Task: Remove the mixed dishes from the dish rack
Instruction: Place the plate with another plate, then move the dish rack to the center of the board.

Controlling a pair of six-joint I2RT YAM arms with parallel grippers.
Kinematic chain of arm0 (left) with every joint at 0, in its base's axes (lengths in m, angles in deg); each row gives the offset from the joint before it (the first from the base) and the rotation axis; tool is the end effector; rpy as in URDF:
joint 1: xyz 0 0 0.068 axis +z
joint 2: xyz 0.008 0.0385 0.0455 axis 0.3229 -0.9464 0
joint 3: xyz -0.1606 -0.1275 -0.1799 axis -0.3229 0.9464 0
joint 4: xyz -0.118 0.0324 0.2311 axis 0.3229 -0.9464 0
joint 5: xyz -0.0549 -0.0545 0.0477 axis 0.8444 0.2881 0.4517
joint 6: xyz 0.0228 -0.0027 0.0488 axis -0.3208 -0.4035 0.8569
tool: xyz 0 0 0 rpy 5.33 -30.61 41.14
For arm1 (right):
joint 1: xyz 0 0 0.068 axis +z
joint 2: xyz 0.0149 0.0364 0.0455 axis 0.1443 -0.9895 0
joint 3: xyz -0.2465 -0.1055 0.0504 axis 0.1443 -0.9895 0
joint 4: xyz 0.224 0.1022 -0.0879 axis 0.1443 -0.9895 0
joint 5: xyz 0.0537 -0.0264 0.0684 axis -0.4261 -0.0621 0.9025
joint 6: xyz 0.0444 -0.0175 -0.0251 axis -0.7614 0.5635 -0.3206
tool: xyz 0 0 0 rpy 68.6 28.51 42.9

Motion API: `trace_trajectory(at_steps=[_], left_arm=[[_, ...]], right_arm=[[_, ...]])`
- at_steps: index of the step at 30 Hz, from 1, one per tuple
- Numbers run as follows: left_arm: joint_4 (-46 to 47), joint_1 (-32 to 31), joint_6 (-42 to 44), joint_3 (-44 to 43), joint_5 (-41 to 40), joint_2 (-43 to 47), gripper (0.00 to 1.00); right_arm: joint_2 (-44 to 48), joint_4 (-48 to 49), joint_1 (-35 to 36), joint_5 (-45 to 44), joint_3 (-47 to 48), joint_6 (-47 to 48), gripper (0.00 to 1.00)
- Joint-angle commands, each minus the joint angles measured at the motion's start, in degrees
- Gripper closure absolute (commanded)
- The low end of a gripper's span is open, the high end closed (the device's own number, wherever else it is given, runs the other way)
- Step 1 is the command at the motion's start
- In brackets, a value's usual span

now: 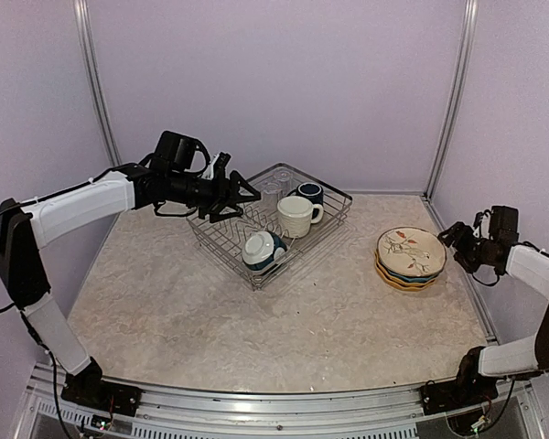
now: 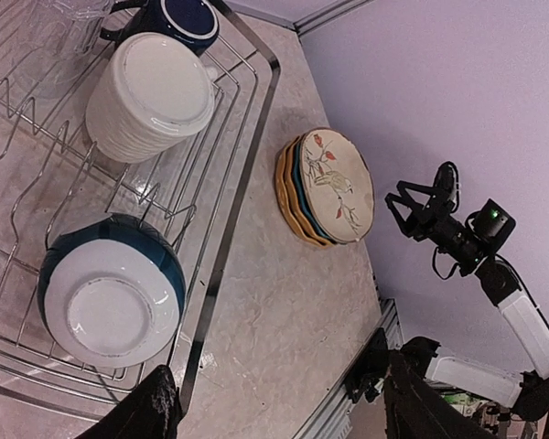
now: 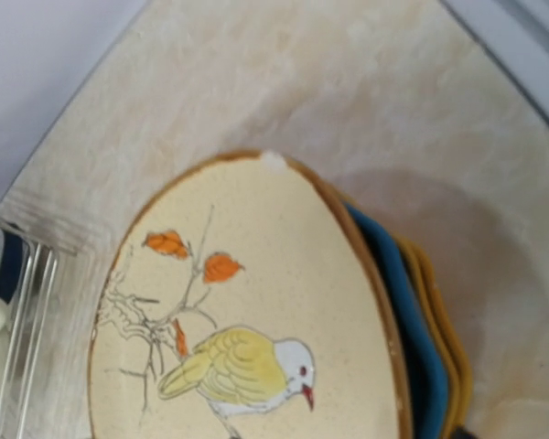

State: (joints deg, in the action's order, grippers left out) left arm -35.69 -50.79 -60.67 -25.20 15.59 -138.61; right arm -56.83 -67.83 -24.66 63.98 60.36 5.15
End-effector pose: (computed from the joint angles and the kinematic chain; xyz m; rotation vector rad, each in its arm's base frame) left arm 0.3179 -0.2204 0.3216 0.1836 2.3359 -1.2872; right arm 0.2390 -0.0562 0.2178 0.8219 2.1086 0.6258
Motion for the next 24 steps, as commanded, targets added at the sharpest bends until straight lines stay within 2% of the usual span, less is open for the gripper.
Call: trace_trajectory(at_steps=[1,8,13,19,24], left_arm=[[-7.72,-1.08,4.22,-3.65,-4.09,-2.39,0.27],[-13.27,-2.5,6.71,-8.02,-8.14,-5.62,0.27],[-15.17,-2.68,7.75,-11.29,-9.38,-8.26,0.27],[-19.57,-2.69,9.52,-17.14,-12.01,-12.87,0.27],[-25.02,-2.69,9.5,-20.66,-18.39,-15.96,0.28]], right_arm=[[2.59,-4.22,-0.58,-3.23,2.51,3.89,0.17],[4.47,-4.89,-0.58,-1.85,2.85,6.3,0.05],[3.32,-2.68,-0.43,2.66,1.42,6.99,0.04],[2.21,-2.07,0.16,3.45,0.91,8.63,0.04],[2.29,-1.86,1.0,3.05,1.32,9.77,0.04]])
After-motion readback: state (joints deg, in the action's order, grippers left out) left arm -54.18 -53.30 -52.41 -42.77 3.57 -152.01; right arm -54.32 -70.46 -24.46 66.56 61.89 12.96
